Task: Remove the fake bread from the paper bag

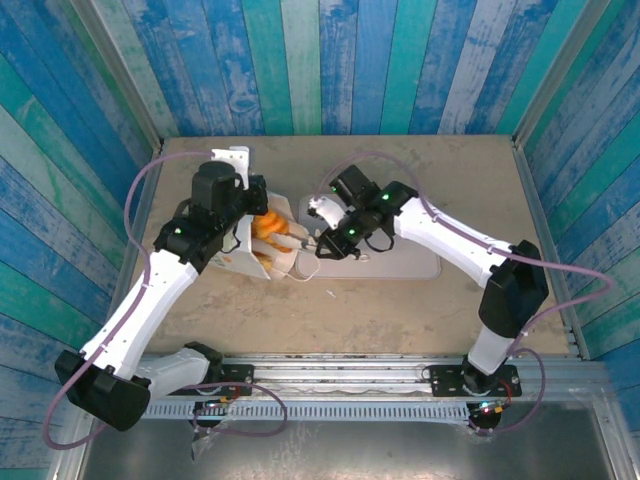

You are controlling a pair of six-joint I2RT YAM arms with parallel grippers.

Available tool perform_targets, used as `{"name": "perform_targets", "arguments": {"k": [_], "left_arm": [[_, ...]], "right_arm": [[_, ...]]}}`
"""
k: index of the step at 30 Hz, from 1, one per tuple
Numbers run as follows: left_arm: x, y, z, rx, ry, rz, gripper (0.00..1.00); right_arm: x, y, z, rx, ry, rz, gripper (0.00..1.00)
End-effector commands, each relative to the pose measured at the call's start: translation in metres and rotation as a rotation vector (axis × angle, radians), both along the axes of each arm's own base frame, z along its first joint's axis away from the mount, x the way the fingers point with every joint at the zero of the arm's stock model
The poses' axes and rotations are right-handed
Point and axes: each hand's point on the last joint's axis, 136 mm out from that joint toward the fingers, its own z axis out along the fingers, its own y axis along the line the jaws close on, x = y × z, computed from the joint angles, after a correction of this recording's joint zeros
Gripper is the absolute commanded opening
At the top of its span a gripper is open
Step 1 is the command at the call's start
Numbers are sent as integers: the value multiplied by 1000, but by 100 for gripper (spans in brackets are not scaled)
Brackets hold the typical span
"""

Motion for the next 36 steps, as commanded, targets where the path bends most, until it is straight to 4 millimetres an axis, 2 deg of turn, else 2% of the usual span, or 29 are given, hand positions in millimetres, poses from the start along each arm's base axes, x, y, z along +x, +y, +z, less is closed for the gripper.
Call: {"name": "perform_targets", "arguments": {"k": [1, 7, 10, 17, 22, 28, 31, 36], "left_arm": [[0, 0, 19, -53, -65, 14, 0], [2, -2, 14, -54, -55, 8, 0], [2, -1, 14, -50, -59, 9, 0], [0, -3, 13, -42, -57, -10, 0], [-1, -10, 10, -43, -45, -47, 0], [1, -16, 8, -38, -38, -78, 0], [1, -16, 5, -18, -34, -80, 0], [2, -10, 7, 9, -46, -57, 0]], "right_arm": [[-18, -24, 22, 32, 70, -23, 39], [-17, -70, 28, 31, 116, -133, 39], [-11, -98, 26, 57, 152, -233, 39], [-5, -152, -18, 22, 309, -431, 40], [3, -172, -43, -86, 352, -489, 41], [23, -191, -58, -234, 312, -541, 44], [34, -199, -56, -286, 279, -565, 49], [45, -196, -36, -294, 190, -578, 53]]}}
